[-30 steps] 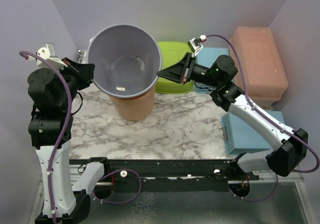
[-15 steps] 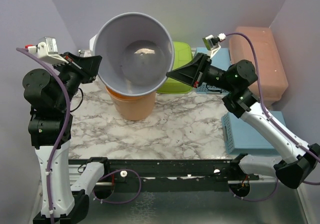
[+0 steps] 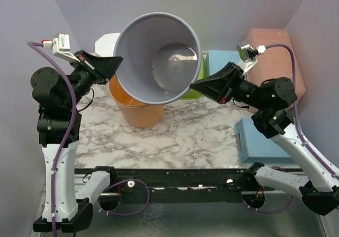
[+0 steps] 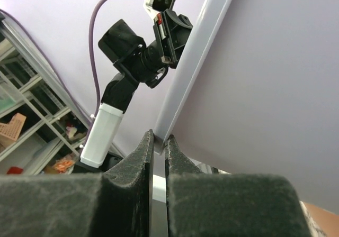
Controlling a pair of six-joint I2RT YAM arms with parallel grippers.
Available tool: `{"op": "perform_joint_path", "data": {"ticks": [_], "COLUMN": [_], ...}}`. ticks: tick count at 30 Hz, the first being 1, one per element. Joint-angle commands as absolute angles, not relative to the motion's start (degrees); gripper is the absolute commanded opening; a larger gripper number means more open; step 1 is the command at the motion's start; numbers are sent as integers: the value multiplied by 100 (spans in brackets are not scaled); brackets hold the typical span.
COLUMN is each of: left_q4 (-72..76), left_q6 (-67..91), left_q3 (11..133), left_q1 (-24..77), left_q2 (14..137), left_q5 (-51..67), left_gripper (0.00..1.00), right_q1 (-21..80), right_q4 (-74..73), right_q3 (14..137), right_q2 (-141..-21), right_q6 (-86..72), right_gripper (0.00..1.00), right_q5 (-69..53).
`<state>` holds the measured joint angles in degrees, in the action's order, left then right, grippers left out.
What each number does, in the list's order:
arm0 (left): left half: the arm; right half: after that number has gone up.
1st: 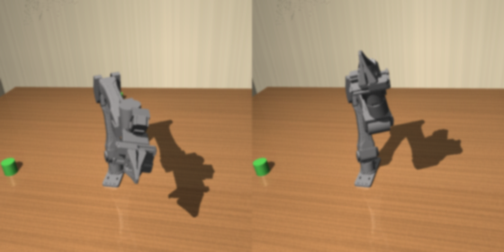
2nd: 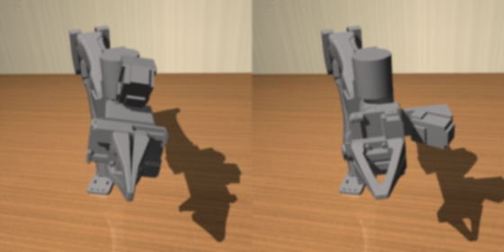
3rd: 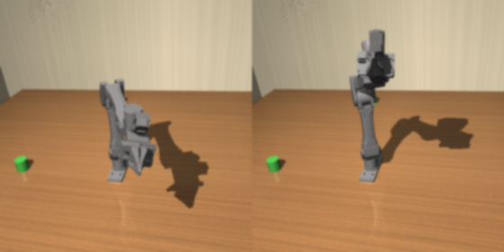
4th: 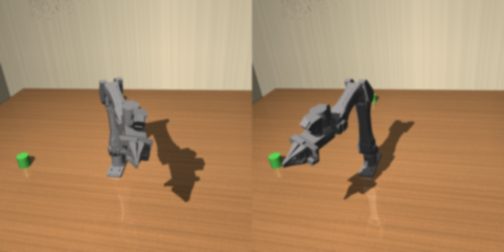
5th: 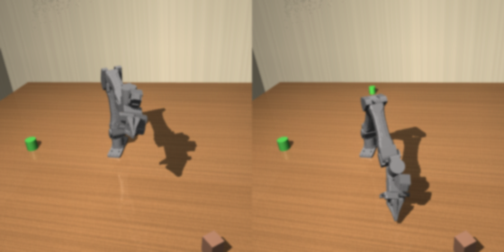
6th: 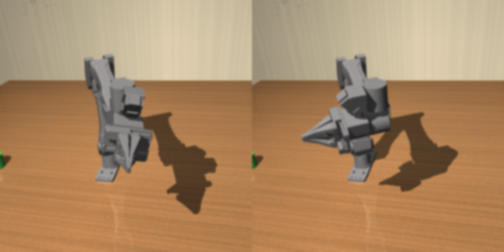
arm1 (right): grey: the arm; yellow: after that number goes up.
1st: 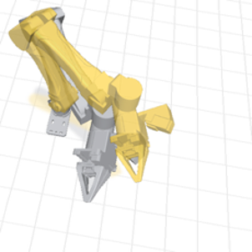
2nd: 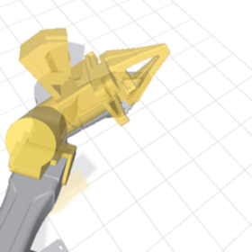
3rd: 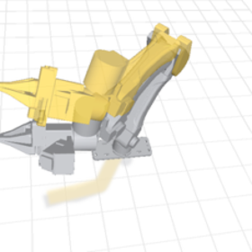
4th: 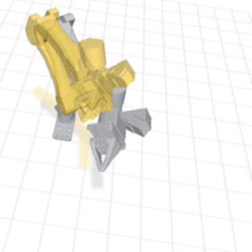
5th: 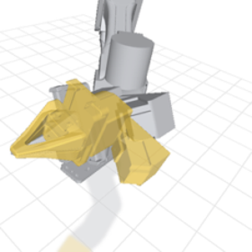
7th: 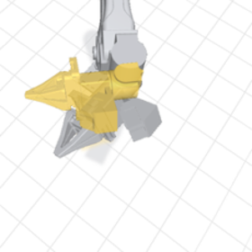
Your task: Turn the large container upside down
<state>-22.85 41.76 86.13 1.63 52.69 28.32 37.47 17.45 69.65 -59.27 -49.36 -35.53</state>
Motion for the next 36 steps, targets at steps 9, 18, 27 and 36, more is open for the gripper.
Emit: {"op": "perform_joint_path", "data": {"ticks": [9, 18, 27, 36], "left_q4": [-1365, -1057, -916, -802], "left_q6": [4957, 5141, 5128, 4979], "left_q3": [8057, 7698, 7480, 7197], "left_q1": [354, 795, 1647, 2379], "left_q2": [5471, 5505, 5679, 5758], "left_q5": [3692, 3373, 2386, 1069], "left_gripper": [0, 0, 0, 0], "right_q1": [3732, 3731, 3727, 3727], "right_q4": [469, 421, 579, -240], "right_q3": [6419, 6175, 5909, 5697], "right_q2": [-5053, -4859, -4342, -3835], "right_q6": [-4534, -4961, -5068, -5458], "right_gripper": [17, 30, 56, 56], "right_q5": [-1417, -775, -477, 369]}}
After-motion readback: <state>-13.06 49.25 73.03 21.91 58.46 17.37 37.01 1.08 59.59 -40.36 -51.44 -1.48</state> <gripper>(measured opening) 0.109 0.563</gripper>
